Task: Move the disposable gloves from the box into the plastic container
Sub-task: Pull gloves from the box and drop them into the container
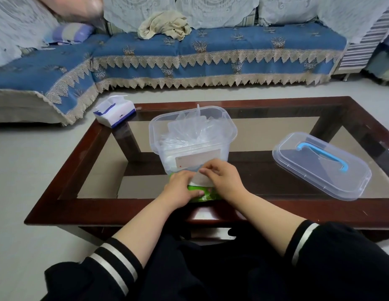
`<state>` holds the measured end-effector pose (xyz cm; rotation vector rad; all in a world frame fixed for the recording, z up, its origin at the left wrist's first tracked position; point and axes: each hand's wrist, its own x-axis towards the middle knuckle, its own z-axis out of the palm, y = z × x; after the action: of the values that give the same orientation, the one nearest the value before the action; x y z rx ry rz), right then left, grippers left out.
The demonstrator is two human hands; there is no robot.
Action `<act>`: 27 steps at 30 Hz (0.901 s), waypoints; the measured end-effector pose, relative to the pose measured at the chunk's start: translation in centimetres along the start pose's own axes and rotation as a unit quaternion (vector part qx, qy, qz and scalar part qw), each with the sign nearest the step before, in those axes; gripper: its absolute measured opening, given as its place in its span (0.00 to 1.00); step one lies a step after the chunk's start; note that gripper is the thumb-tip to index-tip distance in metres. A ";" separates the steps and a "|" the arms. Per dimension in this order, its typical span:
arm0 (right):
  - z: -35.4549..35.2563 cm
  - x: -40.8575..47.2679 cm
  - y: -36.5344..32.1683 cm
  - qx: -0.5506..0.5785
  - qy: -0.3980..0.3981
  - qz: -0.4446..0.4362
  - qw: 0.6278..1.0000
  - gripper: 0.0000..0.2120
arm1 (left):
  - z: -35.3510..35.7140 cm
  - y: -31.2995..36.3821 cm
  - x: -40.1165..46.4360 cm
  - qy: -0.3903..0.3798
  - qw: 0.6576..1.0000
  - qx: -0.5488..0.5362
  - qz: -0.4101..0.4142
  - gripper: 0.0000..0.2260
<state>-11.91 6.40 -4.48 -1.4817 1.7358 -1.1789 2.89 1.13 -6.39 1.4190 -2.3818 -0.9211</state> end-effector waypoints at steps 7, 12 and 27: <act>-2.2 0.1 -2.6 0.212 0.143 -0.029 0.966 0.10 | -0.1 0.1 -0.2 -0.002 1.000 -0.022 -0.007 0.22; -5.4 3.1 -8.6 0.251 0.185 -0.179 0.933 0.07 | -0.3 0.8 -0.9 -0.025 0.996 0.087 -0.028 0.27; -2.3 14.9 -7.0 -0.292 -0.079 -0.183 0.936 0.10 | -0.1 1.6 -2.0 0.020 0.989 0.124 0.074 0.26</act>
<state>-13.99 -7.41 4.56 -2.2616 1.8360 -0.6929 2.81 3.35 -5.11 1.3030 -2.6024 -0.5701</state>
